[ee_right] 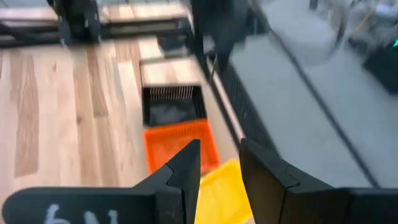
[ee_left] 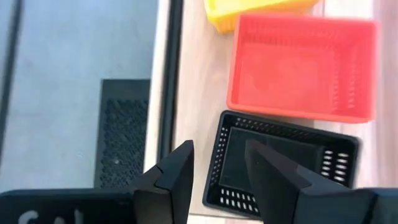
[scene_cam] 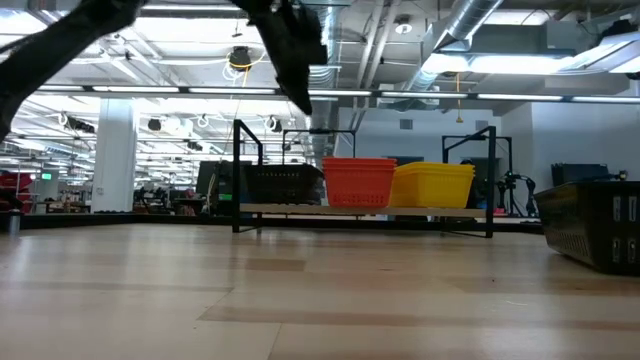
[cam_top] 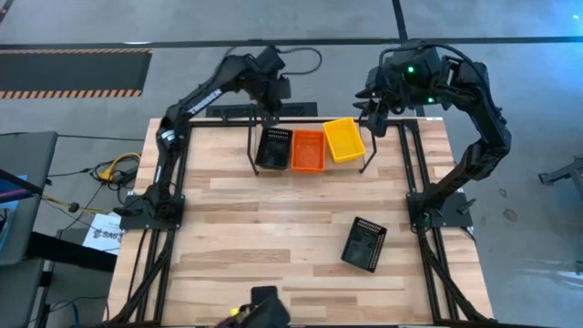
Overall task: Stack baskets on shelf by color
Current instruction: Adjust the stacked yellow bins
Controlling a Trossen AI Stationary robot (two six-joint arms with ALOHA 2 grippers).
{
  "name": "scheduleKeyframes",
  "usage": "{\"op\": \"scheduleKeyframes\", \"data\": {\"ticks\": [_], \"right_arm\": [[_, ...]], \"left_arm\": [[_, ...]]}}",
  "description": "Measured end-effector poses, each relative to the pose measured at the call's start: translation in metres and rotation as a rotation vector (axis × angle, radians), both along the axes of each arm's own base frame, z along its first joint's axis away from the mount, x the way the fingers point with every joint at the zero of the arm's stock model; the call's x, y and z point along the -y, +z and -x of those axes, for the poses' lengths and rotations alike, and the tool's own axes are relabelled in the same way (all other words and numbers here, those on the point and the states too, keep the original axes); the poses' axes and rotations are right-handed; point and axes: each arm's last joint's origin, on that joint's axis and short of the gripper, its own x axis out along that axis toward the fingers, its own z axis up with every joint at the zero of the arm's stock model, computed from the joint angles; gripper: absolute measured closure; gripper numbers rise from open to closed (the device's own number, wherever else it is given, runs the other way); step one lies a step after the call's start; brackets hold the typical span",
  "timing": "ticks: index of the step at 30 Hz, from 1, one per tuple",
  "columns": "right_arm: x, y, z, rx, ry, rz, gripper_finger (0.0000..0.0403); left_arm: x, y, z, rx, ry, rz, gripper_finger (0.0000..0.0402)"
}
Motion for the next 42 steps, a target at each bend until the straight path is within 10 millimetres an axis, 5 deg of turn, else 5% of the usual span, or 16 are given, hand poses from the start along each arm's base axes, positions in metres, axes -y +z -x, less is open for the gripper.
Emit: {"op": "scheduleKeyframes", "data": {"ticks": [6,15,20,26,31,36,42], "right_arm": [[0.005,-0.012,0.012,-0.087,-0.138,-0.156,0.0279],[0.009,-0.045,-0.009,-0.239,-0.095,-0.195,0.0392],[0.006,-0.085,-0.025,-0.394,-0.113,-0.279,0.0398],[-0.003,-0.127,-0.008,-0.507,-0.27,-0.348,0.04],[-0.009,-0.159,0.009,-0.308,-0.371,-0.384,0.0401],[-0.006,-0.203,-0.009,-0.131,-0.276,-0.476,0.0401],[0.011,-0.253,-0.035,-0.311,-0.185,-0.504,0.0402]], "left_arm": [[0.02,0.043,0.027,0.082,0.041,-0.031,0.0268],[0.042,0.074,0.055,0.115,0.064,-0.054,0.0268],[0.048,0.077,0.066,0.037,0.105,-0.066,0.0268],[0.047,0.07,0.073,-0.043,0.112,-0.026,0.0269],[0.041,0.065,0.074,-0.057,0.119,-0.022,0.0275],[0.04,0.064,0.074,-0.056,0.11,-0.027,0.0295],[0.04,0.064,0.074,-0.057,0.11,-0.026,0.0313]]}}
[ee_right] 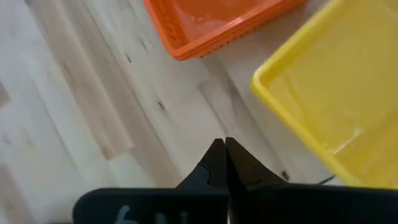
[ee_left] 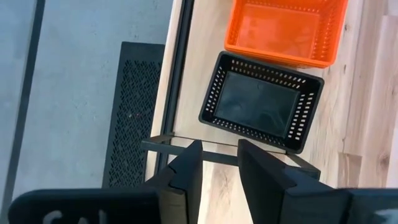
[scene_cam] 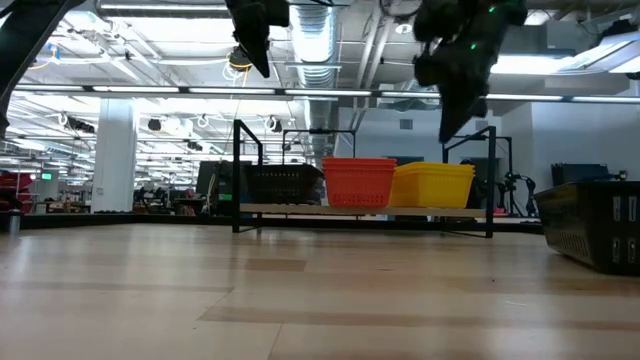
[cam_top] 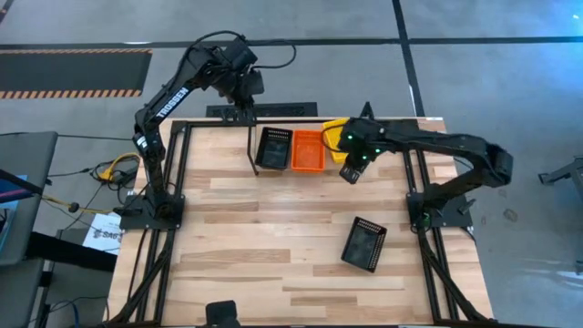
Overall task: Stack baskets on shelf by color
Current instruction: Adjust the stacked yellow bins
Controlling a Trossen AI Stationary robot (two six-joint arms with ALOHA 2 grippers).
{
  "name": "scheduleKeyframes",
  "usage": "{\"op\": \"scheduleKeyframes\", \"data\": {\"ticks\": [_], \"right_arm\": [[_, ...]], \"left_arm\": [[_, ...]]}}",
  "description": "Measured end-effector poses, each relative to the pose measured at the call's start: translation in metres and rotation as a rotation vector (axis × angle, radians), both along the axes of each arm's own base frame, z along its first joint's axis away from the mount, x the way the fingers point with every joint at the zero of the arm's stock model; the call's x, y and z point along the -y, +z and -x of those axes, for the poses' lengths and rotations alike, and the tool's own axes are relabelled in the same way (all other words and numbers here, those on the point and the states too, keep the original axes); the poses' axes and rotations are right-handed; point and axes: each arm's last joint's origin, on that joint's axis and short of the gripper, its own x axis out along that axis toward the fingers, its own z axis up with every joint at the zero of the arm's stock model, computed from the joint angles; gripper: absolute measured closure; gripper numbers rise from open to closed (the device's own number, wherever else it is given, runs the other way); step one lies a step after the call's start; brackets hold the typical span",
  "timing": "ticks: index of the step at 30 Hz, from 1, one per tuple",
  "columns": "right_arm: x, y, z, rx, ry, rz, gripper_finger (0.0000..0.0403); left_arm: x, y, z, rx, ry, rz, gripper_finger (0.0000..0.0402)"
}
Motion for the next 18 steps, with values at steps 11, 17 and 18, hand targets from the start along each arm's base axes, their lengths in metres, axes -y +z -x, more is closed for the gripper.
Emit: {"op": "scheduleKeyframes", "data": {"ticks": [11,17,18], "right_arm": [[0.034,0.061,-0.015,0.146,0.113,0.198,0.0378],[0.031,0.131,0.002,0.342,0.101,0.341,0.0381],[0.028,0.139,0.009,0.352,0.101,0.349,0.0381]], "left_arm": [[0.0,0.0,0.0,0.001,0.008,0.002,0.0314],[0.002,0.009,0.007,0.017,0.025,-0.019,0.0315],[0.005,0.012,0.011,0.016,0.029,-0.018,0.0315]]}}
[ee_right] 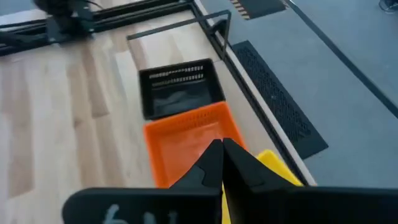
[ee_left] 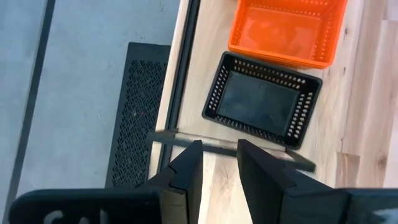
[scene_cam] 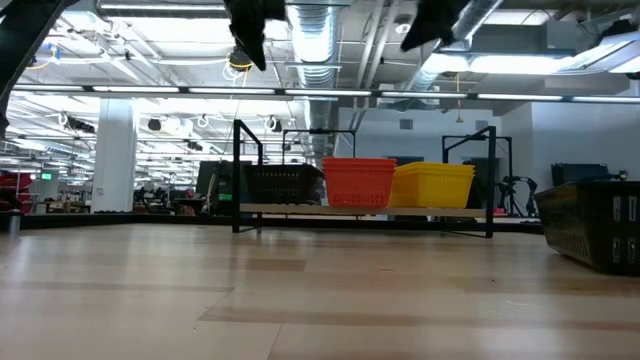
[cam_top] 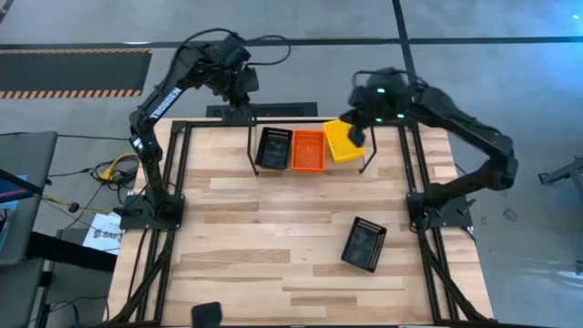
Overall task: Stack baskets on shelf by color
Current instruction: Adjust the stacked yellow bins
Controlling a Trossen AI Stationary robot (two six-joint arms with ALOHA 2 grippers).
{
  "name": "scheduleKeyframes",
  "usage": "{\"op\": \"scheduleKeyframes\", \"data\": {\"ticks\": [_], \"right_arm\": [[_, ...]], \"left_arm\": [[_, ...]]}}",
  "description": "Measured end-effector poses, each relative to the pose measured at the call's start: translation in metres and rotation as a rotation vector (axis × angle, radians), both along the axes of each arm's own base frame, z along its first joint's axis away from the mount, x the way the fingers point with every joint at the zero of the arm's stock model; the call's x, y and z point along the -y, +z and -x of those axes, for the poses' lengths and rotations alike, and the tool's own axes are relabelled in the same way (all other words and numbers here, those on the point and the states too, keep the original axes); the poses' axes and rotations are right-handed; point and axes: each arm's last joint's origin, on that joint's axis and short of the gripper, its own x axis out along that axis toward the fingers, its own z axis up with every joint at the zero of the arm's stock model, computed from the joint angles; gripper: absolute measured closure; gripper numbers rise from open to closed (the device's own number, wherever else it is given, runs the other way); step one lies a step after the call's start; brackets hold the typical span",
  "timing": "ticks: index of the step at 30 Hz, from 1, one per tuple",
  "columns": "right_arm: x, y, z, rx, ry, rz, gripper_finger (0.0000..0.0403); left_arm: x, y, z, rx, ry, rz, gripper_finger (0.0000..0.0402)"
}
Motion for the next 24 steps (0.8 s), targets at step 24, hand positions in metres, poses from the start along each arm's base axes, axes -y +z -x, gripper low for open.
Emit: {"op": "scheduleKeyframes", "data": {"ticks": [24], "right_arm": [[0.003,-0.081,-0.013,-0.366,0.036,-0.252,0.0263]], "left_arm": [[0.025,0.013,0.061,0.109,0.105,0.029,0.0315]]}}
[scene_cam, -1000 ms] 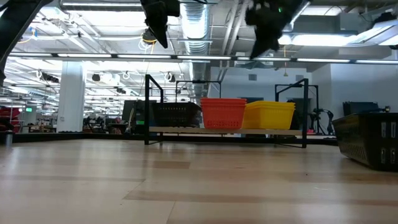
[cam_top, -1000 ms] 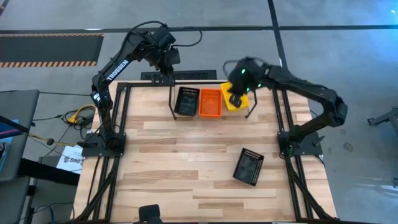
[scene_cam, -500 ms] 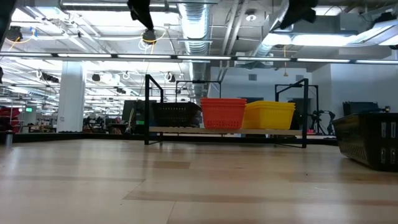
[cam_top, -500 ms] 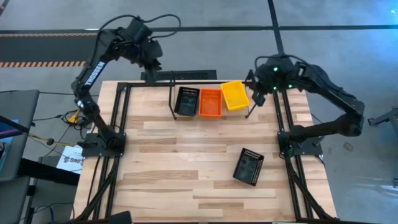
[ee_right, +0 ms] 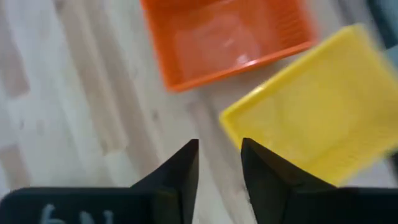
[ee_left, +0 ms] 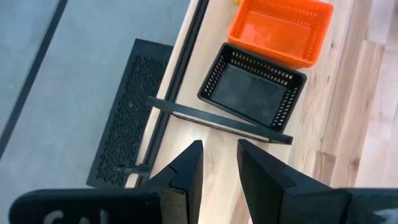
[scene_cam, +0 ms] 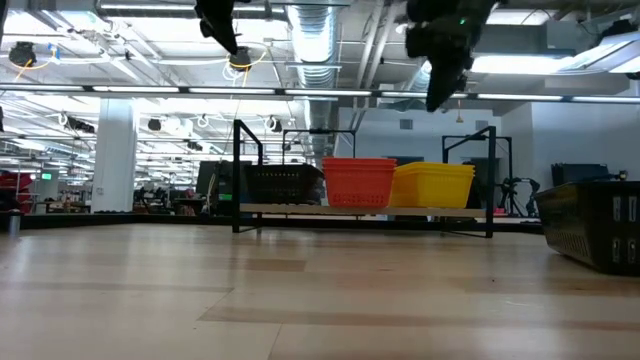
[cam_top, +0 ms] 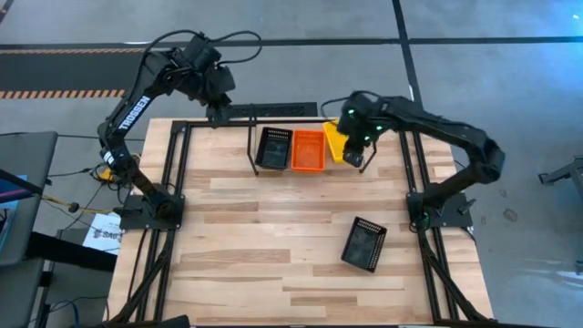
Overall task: Stack baskets on shelf by color
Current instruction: Adjust the stacked yellow bins
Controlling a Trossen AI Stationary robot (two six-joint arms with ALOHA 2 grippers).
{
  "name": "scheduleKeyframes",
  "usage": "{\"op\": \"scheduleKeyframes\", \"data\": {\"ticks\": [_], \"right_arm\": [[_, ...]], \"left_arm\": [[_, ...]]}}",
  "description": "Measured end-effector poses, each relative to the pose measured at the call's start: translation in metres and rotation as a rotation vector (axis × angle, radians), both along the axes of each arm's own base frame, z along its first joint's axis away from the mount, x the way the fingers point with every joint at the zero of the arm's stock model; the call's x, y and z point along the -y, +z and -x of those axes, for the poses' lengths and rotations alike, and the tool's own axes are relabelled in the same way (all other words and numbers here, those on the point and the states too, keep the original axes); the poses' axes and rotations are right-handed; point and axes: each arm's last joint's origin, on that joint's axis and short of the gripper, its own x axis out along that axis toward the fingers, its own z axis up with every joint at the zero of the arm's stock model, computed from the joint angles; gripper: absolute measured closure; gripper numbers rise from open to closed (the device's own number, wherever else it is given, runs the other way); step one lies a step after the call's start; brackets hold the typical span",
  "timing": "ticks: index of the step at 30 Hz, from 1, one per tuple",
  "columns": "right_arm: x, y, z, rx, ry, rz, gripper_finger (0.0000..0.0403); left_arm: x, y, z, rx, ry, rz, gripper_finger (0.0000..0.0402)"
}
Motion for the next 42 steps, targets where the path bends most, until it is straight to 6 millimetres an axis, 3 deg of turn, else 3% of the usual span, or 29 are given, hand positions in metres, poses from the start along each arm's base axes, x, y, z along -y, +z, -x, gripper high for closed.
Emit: {"op": "scheduleKeyframes", "data": {"ticks": [9,20,31,42], "right_arm": [[0.003,-0.047,-0.027,-0.2,0.21,-0.103,0.0245],[0.016,-0.075,-0.04,-0.369,0.345,0.041,0.0266],[0.026,-0.078,-0.044,-0.344,0.334,0.098,0.0266],[0.014,-0.055,-0.03,-0.391,0.302,0.191,0.0252]], "left_arm": [[0.001,0.0,-0.001,-0.001,-0.022,-0.01,0.0315],[0.001,0.0,-0.001,-0.003,-0.03,-0.014,0.0315],[0.001,0.0,-0.001,0.0,-0.022,-0.01,0.0315],[-0.002,0.003,-0.004,0.042,-0.012,-0.041,0.0315]]}}
